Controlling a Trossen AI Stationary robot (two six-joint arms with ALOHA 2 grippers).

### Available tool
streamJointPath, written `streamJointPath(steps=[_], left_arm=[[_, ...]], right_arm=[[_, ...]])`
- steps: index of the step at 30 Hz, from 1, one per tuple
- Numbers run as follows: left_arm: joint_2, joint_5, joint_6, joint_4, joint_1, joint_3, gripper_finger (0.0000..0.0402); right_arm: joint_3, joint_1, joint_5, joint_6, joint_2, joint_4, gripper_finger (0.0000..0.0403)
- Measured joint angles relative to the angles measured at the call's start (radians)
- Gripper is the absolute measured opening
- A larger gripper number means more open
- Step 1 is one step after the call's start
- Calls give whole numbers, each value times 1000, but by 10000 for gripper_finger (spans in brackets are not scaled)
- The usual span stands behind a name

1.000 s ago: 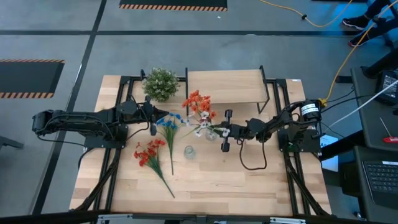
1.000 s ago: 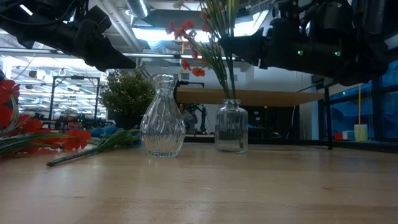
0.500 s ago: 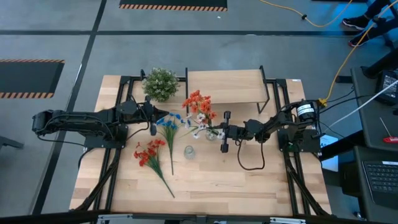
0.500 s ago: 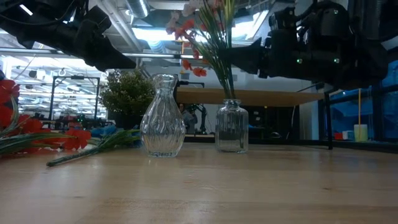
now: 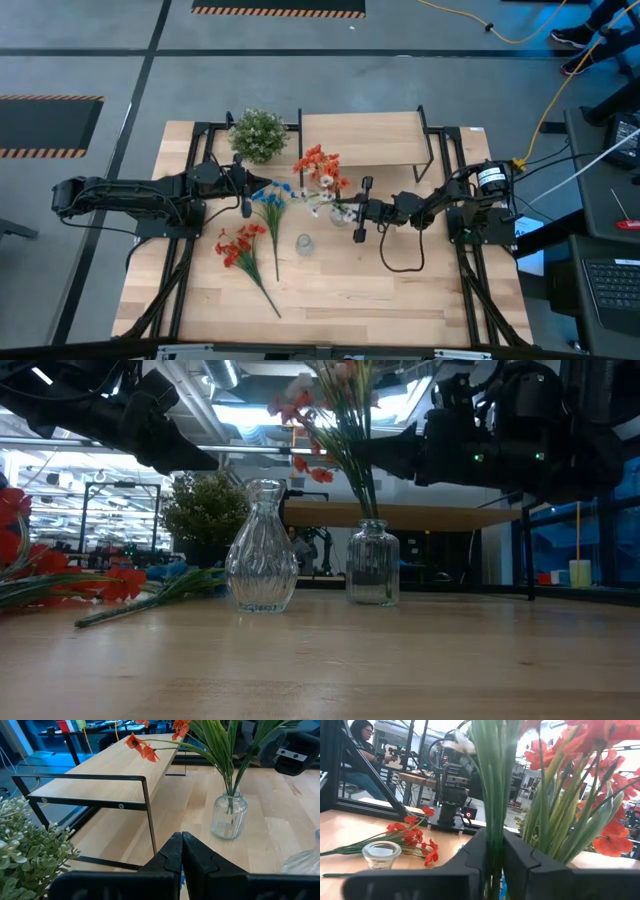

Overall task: Pick and place flowers into a vace then onto a shelf
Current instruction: Put the white flowers into the top transparent vase

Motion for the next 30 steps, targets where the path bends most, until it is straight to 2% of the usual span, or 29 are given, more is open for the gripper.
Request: streamJointPath(steps=[7,11,30], left_arm=[[0,0,0,0,0,0,4],[0,0,0,0,0,0,4],[0,1,0,-8,0,0,4]], right_arm=[[0,0,0,-2,0,0,110],[0,0,22,-3,-1,-2,127],[-30,19,41,-8,-86,-50,130]])
